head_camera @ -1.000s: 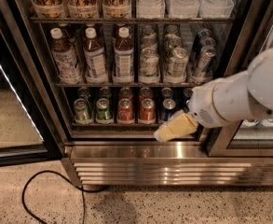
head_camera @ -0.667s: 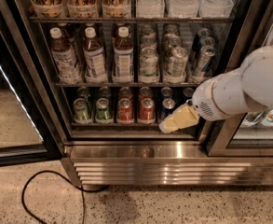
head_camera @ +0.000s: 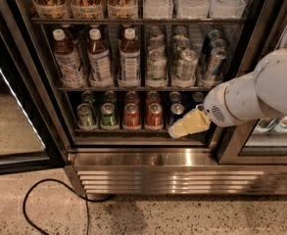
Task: Pick redbull can from middle shelf of fridge
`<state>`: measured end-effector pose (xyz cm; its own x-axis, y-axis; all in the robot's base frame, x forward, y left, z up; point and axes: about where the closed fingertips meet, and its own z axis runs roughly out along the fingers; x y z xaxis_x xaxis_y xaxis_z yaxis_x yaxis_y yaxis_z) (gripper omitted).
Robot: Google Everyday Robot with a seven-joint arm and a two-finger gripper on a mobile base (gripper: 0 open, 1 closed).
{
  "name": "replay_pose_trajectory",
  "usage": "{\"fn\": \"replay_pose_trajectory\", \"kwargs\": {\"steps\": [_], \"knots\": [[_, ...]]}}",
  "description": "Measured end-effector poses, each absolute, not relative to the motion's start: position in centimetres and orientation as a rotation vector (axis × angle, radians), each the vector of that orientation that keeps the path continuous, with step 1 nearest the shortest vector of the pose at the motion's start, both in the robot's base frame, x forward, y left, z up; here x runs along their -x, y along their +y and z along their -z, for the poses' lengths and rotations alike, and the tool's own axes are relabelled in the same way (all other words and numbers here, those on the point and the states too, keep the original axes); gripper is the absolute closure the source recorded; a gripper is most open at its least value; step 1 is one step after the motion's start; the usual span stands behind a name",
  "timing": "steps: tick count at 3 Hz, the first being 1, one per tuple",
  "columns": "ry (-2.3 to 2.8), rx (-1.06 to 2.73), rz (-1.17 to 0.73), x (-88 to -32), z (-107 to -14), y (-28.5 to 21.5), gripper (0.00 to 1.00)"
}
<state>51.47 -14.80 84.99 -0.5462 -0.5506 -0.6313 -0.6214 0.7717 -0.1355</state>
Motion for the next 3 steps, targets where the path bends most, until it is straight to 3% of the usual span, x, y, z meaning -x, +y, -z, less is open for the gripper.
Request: {"fn": "replay_pose_trajectory", "kwargs": {"steps": [3], "knots": [[2.203,0.47,-0.129,-51.0,-80.4,-16.2,0.0]]}}
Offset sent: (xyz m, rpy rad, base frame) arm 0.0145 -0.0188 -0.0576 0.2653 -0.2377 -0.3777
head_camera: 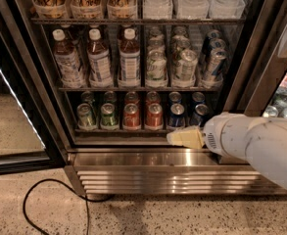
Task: Pick redbull can from middle shelf of fridge
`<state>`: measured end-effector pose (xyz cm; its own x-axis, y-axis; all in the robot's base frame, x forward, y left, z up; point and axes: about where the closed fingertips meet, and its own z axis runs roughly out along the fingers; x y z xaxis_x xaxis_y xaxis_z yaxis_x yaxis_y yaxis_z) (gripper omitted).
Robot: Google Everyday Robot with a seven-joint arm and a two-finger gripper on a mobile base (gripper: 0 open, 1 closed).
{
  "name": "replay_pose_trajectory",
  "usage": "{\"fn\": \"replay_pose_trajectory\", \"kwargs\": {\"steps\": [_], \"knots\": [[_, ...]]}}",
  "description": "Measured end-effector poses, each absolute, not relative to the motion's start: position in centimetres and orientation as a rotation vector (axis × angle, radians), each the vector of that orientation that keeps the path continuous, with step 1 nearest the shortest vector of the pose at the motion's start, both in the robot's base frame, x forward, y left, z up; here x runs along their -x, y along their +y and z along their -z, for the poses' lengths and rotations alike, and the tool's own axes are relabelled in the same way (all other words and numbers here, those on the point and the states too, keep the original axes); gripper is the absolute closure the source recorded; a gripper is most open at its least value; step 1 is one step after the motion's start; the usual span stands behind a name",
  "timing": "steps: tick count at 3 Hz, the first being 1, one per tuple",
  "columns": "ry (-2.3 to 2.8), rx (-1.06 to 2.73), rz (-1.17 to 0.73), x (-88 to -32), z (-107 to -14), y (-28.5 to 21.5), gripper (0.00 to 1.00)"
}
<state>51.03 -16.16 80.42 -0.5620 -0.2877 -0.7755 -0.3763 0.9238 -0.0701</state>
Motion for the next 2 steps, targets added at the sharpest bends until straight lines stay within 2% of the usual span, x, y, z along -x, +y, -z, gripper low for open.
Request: {"fn": "replay_pose_trajectory", "kwargs": {"steps": [2], "knots": [[1.935,0.252,0.026,-50.9,-87.9,-24.1,0.0]]}}
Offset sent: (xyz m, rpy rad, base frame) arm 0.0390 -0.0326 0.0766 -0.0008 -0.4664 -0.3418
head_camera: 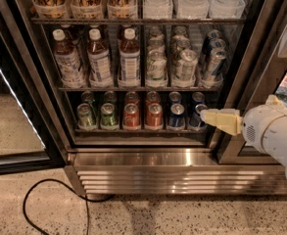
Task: Pick redbull can from middle shelf of fridge
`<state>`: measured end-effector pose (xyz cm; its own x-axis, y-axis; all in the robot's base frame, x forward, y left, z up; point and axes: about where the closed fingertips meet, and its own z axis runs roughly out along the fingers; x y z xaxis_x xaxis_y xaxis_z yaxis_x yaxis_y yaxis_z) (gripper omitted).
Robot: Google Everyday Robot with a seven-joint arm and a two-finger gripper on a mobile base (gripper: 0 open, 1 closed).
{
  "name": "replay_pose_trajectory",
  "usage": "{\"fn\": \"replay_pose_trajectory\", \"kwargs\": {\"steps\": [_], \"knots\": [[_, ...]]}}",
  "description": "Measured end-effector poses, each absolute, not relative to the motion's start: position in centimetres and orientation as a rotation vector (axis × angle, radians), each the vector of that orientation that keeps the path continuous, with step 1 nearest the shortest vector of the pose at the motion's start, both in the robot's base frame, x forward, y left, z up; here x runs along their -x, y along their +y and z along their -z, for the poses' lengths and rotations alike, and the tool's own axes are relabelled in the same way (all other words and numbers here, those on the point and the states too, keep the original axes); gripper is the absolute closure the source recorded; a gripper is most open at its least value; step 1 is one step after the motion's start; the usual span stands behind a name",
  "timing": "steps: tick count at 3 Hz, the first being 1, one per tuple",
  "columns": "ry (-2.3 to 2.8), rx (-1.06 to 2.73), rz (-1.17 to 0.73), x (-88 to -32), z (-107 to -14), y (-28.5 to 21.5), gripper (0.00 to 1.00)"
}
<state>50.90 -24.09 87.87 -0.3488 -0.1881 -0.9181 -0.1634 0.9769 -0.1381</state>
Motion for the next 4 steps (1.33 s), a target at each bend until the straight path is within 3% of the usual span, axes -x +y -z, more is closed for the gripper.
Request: {"fn": "replay_pose_trajectory", "kwargs": {"steps": [2,4], "knots": [[1.891,0.257,0.007,-51.1,-87.7,-23.4,0.0],[1.702,0.301,-0.011,-51.5,-87.4,-19.3,0.0]]}}
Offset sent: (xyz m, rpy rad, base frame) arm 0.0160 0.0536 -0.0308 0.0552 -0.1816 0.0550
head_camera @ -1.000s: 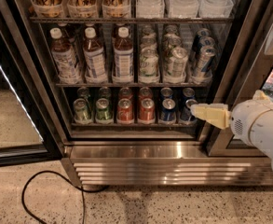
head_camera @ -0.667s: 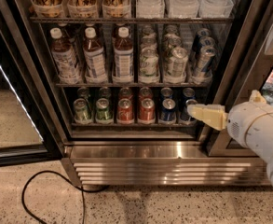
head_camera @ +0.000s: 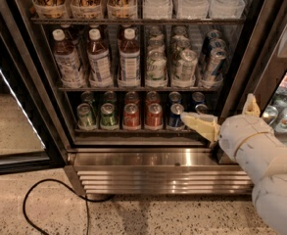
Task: Pick redbull can from middle shelf of fridge
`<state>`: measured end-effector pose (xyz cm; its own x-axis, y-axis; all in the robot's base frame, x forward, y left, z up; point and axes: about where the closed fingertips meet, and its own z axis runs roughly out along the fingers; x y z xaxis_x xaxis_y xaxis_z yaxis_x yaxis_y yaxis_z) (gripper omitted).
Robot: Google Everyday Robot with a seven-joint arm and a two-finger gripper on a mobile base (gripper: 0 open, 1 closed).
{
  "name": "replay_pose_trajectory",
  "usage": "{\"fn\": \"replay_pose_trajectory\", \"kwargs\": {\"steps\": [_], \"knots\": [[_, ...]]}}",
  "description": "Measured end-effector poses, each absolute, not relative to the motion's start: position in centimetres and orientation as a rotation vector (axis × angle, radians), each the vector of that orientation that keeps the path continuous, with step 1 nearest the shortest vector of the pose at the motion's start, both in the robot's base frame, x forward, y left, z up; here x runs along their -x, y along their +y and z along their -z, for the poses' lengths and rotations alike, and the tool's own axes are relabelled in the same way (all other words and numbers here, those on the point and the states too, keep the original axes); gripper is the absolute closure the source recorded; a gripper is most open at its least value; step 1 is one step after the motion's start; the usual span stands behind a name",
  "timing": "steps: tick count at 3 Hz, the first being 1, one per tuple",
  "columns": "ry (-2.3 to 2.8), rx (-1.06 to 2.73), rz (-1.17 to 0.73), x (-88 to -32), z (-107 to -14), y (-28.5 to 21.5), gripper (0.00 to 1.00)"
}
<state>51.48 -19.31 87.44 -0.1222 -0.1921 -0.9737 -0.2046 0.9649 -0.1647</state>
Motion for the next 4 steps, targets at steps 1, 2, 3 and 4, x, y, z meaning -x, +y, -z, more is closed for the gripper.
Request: {"fn": "replay_pose_trajectory", "kwargs": {"steps": [1,2,3,4], "knots": [[1.67,0.313,-0.003,-51.6,-86.2,-17.0,0.0],[1.654,0.293,0.018,-52.1,-85.1,-15.4,0.0],[1.644,0.241,0.047,-53.4,-84.5,-14.4,0.0],[1.632,0.145,0.076,-55.3,-84.2,-14.4,0.09]]}}
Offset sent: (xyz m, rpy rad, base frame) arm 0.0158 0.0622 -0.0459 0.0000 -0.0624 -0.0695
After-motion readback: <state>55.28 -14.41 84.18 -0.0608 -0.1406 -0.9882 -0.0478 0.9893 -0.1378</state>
